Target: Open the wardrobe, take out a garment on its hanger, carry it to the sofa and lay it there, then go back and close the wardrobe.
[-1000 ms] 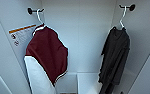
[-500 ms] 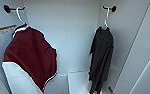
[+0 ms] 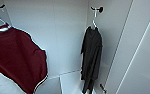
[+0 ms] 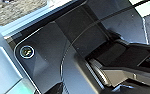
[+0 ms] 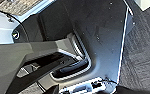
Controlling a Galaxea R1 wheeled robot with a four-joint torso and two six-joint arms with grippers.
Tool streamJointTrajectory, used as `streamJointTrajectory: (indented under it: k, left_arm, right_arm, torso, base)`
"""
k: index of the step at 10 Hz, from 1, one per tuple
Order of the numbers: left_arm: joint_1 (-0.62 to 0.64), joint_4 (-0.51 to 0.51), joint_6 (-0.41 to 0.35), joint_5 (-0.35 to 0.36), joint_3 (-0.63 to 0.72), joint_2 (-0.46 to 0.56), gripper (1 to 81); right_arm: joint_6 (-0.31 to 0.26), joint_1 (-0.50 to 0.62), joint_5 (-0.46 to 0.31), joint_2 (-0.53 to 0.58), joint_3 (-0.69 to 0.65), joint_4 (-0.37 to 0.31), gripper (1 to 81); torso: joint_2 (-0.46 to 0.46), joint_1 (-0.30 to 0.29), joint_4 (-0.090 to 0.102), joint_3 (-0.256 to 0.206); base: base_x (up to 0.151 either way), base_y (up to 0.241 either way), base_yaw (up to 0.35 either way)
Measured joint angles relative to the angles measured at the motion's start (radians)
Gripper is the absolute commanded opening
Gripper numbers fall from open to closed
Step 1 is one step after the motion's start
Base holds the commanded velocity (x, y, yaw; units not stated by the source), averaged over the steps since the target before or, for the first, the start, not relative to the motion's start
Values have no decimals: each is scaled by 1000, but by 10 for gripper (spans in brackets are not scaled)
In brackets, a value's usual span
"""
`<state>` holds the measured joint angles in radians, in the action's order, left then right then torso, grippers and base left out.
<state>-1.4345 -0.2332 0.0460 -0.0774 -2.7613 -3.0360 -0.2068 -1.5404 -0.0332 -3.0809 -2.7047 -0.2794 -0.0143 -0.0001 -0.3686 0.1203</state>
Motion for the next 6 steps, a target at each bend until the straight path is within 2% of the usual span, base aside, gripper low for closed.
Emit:
streamJointTrajectory:
  k: [3,6]
  left_arm:
    - [5,-5,0,4,86,37,811]
    - [42,-11,0,2,266,127,811]
  right_arm:
    - [-1,5,0,0,0,0,811]
    - [-1,6,0,0,0,0,811]
  torso:
    - [0,0,1,0]
    - [0,0,1,0]
  base:
    - [0,0,0]
    - [0,0,0]
